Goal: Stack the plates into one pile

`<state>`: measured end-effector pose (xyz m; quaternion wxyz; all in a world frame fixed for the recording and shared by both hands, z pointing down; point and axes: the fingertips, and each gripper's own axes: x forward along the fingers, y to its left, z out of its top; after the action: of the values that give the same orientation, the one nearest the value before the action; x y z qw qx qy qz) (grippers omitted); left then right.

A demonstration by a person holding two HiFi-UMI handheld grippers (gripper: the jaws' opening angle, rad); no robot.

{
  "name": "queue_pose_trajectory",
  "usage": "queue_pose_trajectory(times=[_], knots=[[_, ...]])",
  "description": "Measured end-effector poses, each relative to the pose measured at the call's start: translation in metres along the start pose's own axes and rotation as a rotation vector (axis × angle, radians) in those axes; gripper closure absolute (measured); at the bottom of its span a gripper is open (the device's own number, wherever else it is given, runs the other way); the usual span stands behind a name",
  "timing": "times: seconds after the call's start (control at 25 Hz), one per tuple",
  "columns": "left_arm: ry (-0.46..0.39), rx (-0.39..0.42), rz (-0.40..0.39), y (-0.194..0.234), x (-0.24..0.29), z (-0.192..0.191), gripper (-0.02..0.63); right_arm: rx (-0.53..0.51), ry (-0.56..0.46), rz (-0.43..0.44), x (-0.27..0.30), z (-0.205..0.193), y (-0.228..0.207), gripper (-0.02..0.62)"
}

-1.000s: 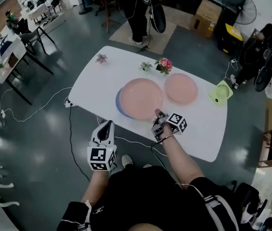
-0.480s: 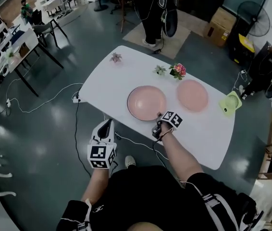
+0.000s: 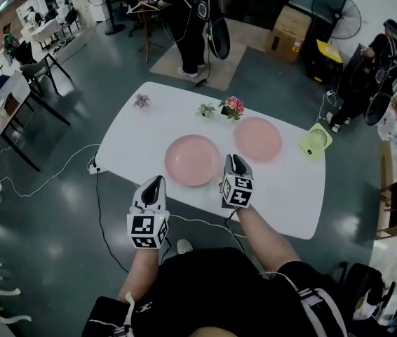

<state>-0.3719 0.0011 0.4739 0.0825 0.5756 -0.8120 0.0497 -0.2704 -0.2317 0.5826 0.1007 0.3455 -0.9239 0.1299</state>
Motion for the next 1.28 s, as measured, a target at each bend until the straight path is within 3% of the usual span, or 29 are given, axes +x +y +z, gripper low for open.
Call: queue_pose_trajectory(times=[0.08, 0.24, 0.56, 0.8, 1.04, 1.28], knots=[[-0.013, 0.005, -0.024, -0.008, 0.010, 0.007, 0.595, -0.032, -0.134, 0.023, -0.028, 0.044, 0.005, 0.573], [-0.041, 0.018, -0.082, -0.028, 0.030, 0.020, 0.595, -0.086, -0.312, 0.080, -0.077, 0.103, 0.019, 0.578], [-0.041, 0.021, -0.169, -0.051, 0.060, 0.024, 0.595, -0.076, -0.320, 0.077, -0.084, 0.111, 0.012, 0.578], [-0.046, -0.011, -0.271, -0.058, 0.082, 0.038, 0.595, -0.056, -0.301, 0.012, -0.075, 0.126, -0.008, 0.578], [-0.050, -0.008, -0.244, -0.098, 0.119, 0.036, 0.595, -0.027, -0.294, 0.001, -0.075, 0.123, -0.075, 0.578], [-0.058, -0.021, -0.139, -0.216, 0.166, 0.027, 0.595, 0.007, -0.292, 0.061, -0.081, 0.126, -0.209, 0.578]])
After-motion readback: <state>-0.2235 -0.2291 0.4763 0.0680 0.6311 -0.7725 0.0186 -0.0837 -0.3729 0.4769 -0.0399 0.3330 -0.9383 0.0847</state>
